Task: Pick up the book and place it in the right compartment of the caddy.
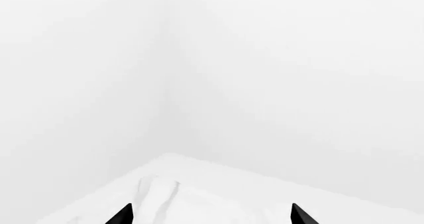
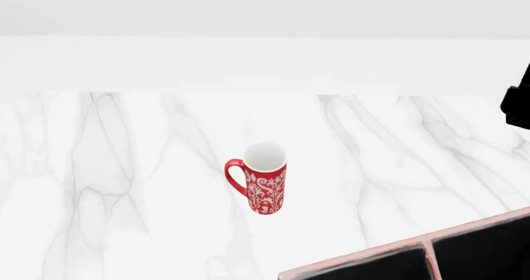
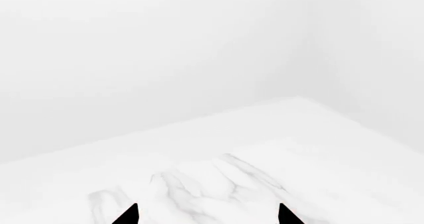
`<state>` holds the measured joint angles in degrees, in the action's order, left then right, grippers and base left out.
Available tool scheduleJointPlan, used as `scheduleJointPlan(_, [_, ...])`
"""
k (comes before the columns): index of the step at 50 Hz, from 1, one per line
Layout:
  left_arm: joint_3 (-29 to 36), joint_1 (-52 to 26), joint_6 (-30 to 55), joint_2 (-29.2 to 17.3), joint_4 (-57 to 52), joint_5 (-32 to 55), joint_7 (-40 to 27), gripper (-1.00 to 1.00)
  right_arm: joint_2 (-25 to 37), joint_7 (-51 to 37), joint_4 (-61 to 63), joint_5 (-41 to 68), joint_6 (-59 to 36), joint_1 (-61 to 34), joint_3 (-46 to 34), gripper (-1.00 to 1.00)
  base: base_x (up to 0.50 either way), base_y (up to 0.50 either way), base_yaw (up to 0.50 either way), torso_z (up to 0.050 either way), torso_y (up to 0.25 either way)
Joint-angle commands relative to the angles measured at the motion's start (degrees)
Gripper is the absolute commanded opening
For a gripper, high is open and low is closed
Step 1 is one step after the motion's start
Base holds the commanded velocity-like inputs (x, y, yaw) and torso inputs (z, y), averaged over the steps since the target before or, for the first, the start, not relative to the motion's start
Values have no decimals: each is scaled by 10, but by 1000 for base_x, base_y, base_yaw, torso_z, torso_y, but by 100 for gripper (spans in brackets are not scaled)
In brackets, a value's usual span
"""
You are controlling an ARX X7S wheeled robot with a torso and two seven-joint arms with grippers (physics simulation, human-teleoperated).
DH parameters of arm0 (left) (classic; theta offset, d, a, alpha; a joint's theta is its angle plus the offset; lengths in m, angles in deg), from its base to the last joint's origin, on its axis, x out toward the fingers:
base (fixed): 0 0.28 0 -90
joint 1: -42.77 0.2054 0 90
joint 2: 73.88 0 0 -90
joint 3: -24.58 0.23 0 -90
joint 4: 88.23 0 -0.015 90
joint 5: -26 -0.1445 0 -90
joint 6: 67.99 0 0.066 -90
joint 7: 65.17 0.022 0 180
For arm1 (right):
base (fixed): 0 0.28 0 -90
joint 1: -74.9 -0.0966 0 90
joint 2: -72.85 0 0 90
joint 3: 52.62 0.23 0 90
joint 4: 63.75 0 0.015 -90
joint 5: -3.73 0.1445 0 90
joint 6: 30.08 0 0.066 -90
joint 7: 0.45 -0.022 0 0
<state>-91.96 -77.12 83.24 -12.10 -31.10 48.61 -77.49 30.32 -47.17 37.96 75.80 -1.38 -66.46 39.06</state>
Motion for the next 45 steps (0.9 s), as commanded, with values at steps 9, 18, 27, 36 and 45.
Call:
scheduleJointPlan(9, [263,-136,-79,103,122,-26,18,100,-111,87,-44,-64,41,-71,-103,100,0,0,0,0,0])
scheduleJointPlan(18, [308,-161,-91,136,143,-24,25,100,-137,110,-56,-83,53,-77,-134,100,0,0,0,0,0])
scheduleJointPlan(27, [327,-171,-92,157,145,-16,26,100,-159,129,-61,-91,59,-82,-159,100,0,0,0,0,0])
scheduleJointPlan(36, [331,-187,-85,168,144,-7,23,100,-178,144,-72,-99,64,-91,-179,100,0,0,0,0,0])
scheduleJointPlan(45, [336,-200,-83,176,149,0,22,100,-191,151,-77,-102,66,-97,-191,100,0,0,0,0,0])
